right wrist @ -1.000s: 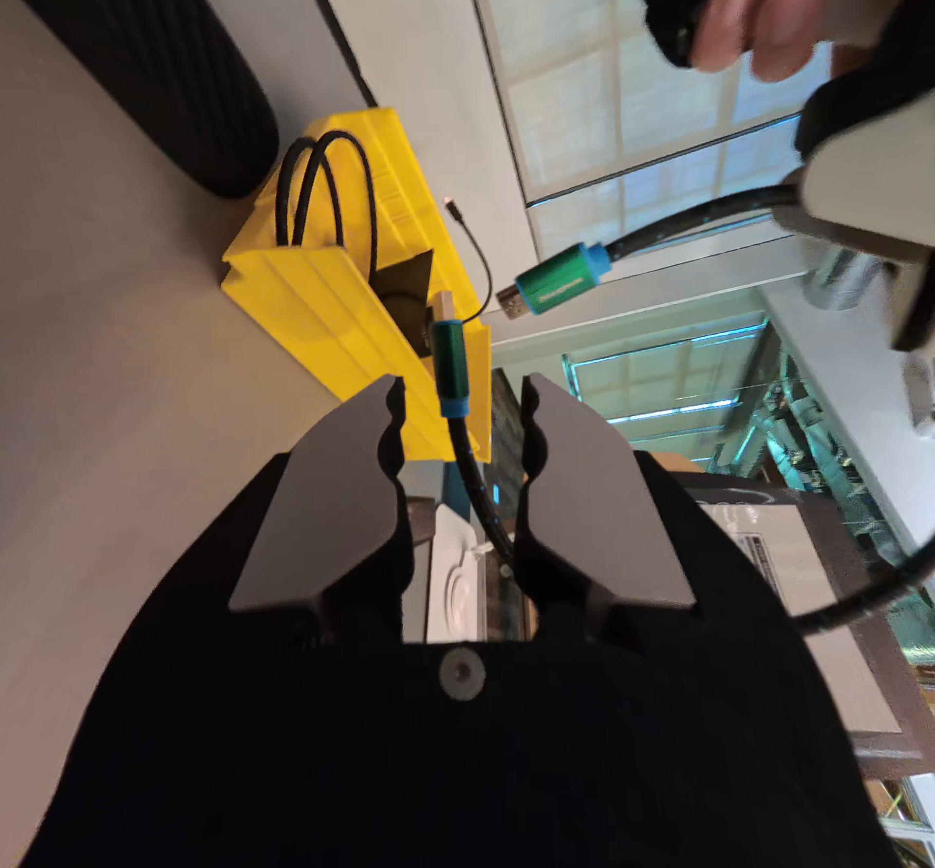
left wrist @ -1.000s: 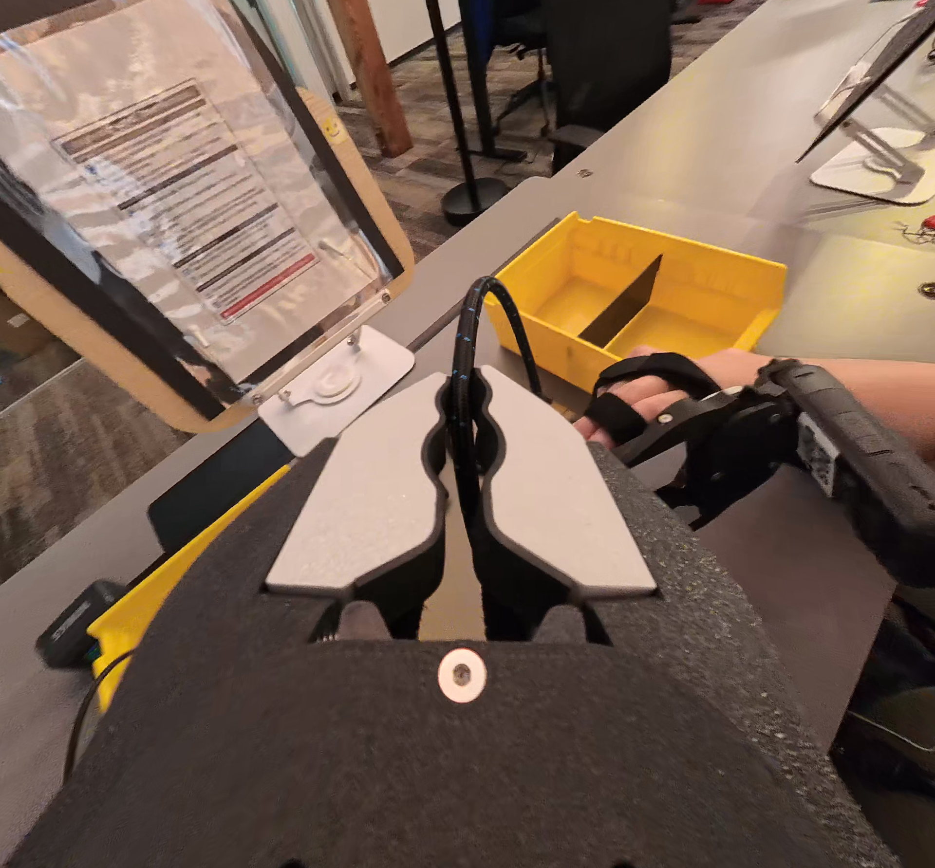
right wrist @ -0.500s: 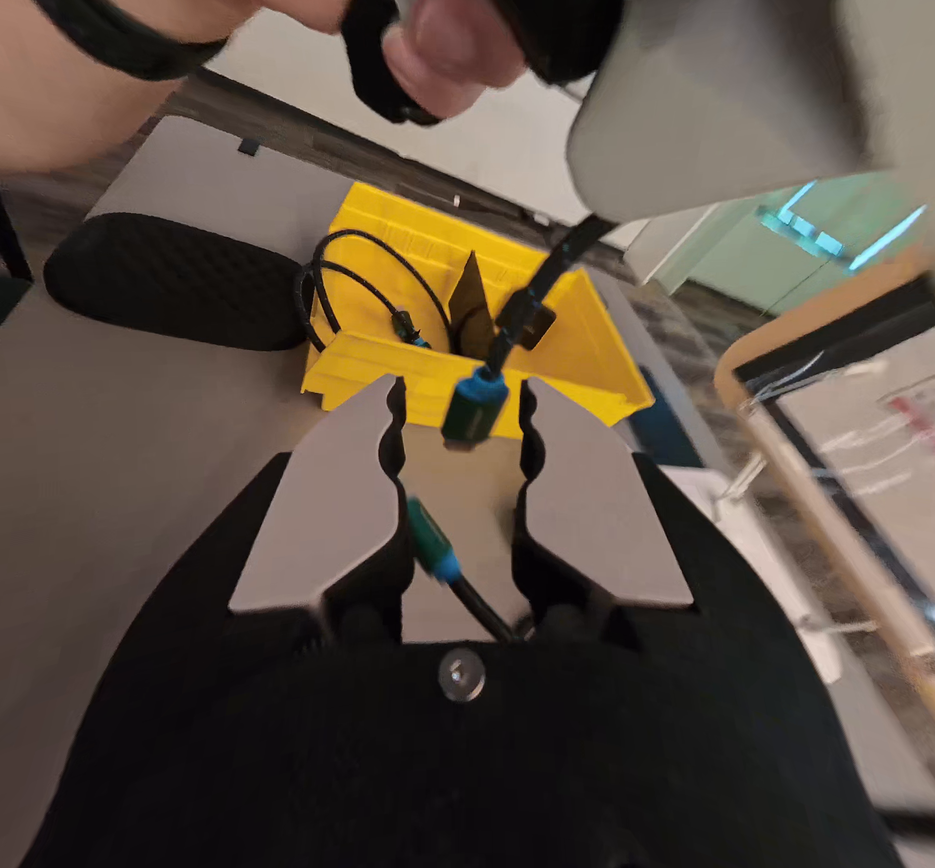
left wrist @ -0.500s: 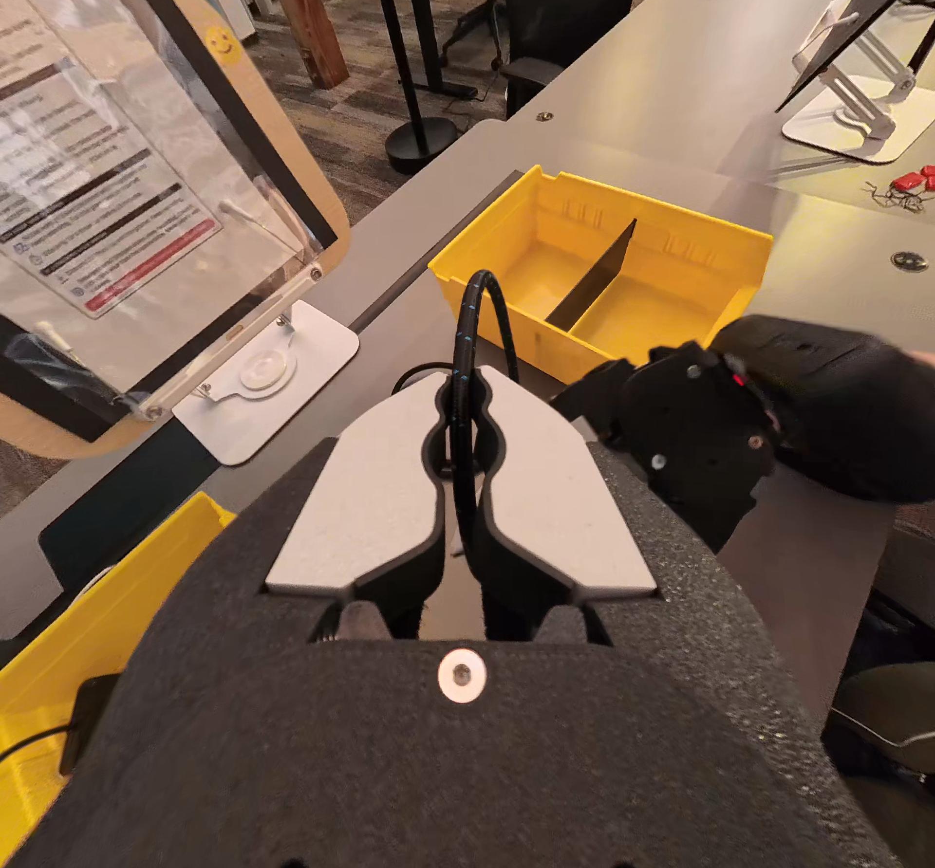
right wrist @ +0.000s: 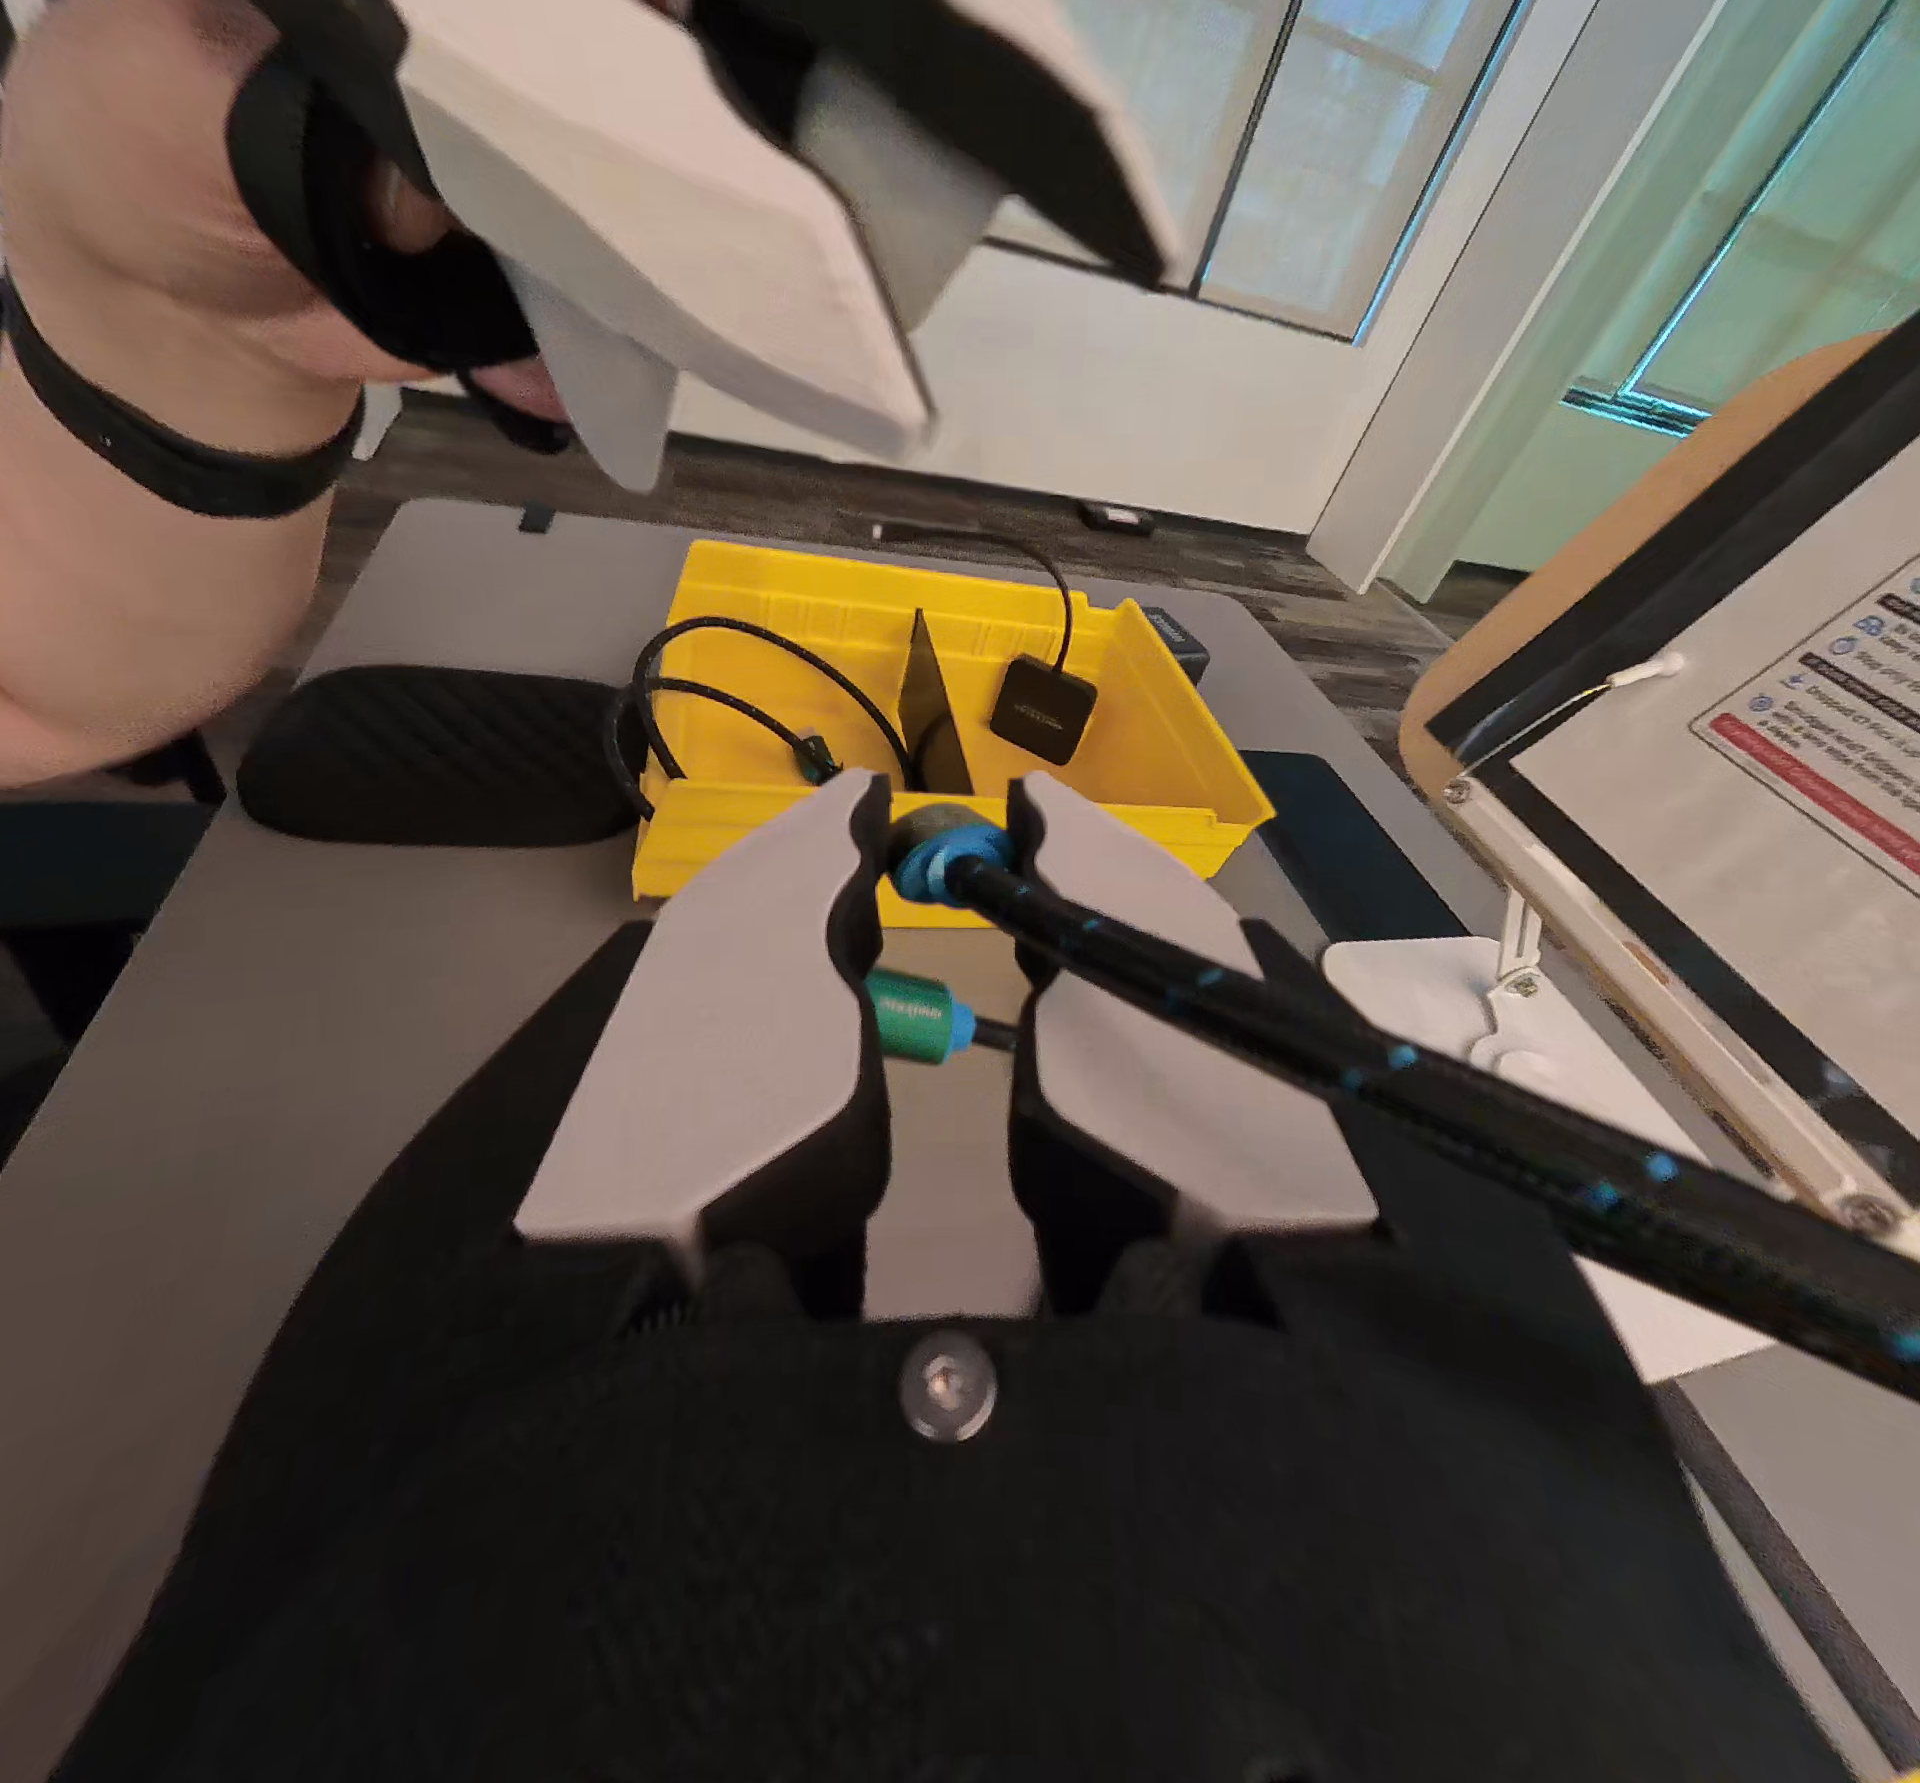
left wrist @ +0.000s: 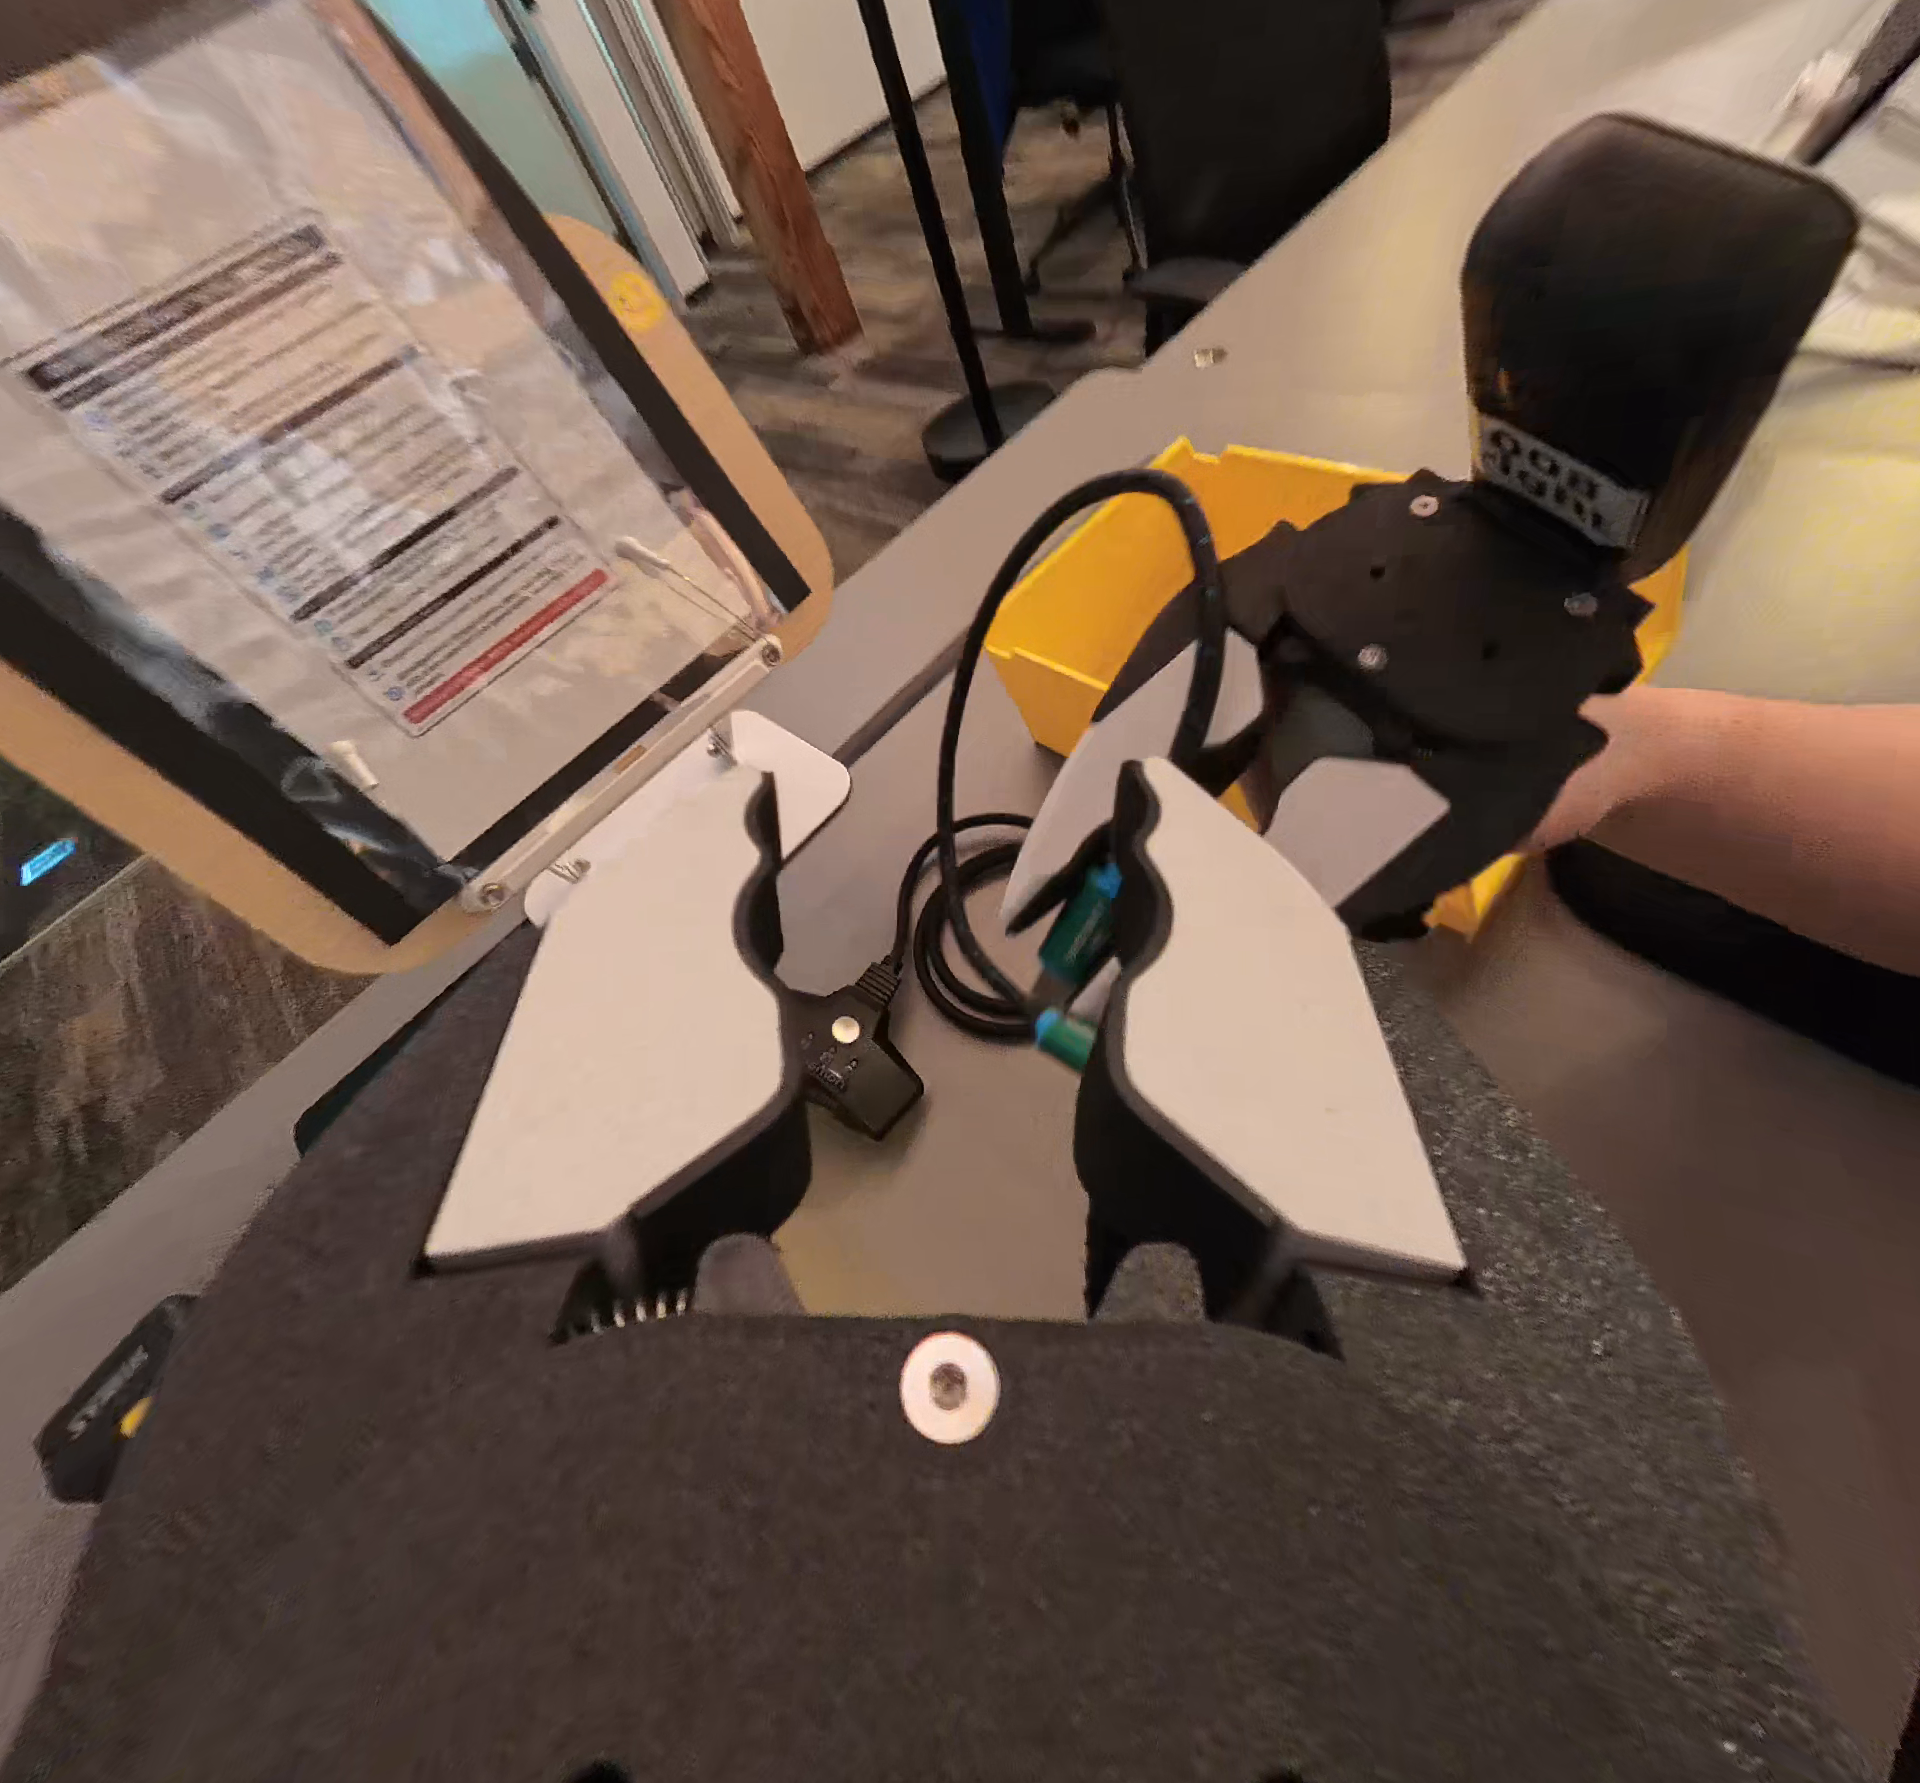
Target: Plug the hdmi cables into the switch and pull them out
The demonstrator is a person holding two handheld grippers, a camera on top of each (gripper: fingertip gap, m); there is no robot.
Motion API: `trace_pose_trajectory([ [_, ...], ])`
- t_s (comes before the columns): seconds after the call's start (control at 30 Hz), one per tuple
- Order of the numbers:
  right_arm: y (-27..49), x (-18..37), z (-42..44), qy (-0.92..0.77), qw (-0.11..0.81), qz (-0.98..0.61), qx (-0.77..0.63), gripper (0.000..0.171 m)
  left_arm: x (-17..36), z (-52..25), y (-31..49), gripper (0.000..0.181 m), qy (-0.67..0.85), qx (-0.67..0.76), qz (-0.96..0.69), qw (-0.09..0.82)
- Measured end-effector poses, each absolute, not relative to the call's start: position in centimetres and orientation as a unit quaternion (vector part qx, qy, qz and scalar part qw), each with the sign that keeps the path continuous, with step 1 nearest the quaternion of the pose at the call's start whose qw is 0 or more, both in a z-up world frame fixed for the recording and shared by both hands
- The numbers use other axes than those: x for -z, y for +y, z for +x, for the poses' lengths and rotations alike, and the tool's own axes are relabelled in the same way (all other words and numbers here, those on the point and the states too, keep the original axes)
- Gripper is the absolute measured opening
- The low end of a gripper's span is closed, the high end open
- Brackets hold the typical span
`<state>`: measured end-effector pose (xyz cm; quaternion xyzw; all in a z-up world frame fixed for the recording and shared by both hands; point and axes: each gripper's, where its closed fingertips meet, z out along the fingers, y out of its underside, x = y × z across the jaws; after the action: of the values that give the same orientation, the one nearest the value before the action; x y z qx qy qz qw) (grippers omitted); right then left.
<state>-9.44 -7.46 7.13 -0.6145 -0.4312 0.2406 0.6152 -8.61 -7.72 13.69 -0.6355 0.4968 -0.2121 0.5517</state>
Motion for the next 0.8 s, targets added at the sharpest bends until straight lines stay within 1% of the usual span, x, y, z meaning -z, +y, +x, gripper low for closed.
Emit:
trace_pose_trajectory([
  [0.03,-7.4,-7.4,-9.2,-0.428,0.619,-0.612,-0.243,0.021,-13.8,-9.7,-7.5,0.060,0.480,0.222,-0.637,0.561],
  [0.1,-7.9,-7.9,-9.1,-0.439,0.622,-0.596,-0.255,0.021,-13.6,-11.8,-7.1,0.056,0.446,0.252,-0.642,0.570],
  [0.2,-9.8,-9.0,-9.6,-0.469,0.640,-0.538,-0.285,0.021,-12.5,-13.9,-7.3,0.045,0.408,0.344,-0.640,0.553],
  [0.33,-12.9,-9.8,-10.9,-0.519,0.665,-0.440,-0.307,0.022,-10.7,-14.7,-9.4,0.041,0.381,0.521,-0.604,0.468],
  [0.4,-13.8,-9.6,-11.5,-0.539,0.680,-0.406,-0.285,0.021,-9.9,-14.4,-11.3,0.044,0.381,0.602,-0.571,0.409],
  [0.47,-14.3,-9.1,-12.1,-0.557,0.690,-0.382,-0.259,0.022,-8.8,-13.8,-12.5,0.045,0.387,0.632,-0.558,0.374],
  [0.67,-15.3,-8.8,-12.8,-0.572,0.707,-0.344,-0.234,0.022,-6.9,-11.5,-15.1,0.048,0.409,0.659,-0.538,0.331],
  [0.8,-15.5,-8.9,-12.5,-0.576,0.705,-0.336,-0.243,0.022,-7.3,-11.4,-15.8,0.027,0.394,0.707,-0.508,0.295],
])
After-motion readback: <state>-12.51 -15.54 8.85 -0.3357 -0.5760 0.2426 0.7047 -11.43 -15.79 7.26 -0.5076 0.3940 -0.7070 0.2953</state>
